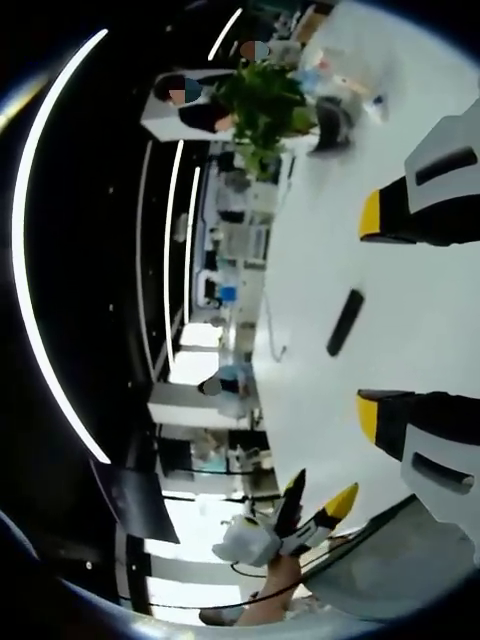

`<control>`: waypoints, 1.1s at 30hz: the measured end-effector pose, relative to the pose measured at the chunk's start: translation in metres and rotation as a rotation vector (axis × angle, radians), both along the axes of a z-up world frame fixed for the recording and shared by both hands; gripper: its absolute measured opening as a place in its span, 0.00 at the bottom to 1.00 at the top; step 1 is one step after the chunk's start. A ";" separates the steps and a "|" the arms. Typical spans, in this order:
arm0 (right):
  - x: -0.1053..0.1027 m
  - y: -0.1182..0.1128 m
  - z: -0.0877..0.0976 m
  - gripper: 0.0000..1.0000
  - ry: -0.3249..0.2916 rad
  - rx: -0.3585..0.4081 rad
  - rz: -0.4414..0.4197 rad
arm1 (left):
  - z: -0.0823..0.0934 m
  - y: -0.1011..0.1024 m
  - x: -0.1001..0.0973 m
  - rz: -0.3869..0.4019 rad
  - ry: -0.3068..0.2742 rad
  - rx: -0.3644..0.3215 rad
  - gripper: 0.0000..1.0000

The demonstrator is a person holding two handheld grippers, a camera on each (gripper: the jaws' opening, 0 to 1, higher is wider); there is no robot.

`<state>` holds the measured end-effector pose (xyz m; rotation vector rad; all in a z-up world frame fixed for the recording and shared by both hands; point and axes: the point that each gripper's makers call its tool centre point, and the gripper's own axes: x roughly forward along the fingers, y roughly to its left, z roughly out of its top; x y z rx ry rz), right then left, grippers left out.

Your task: Press the specified remote control buttons in sequence, fully releasing each button before pressing the next.

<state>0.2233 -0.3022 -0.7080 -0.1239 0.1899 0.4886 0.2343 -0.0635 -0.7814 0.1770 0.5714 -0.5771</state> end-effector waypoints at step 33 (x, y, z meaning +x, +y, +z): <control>0.000 -0.001 -0.008 0.51 0.020 -0.069 0.001 | 0.014 -0.032 0.023 0.015 0.006 -0.160 0.98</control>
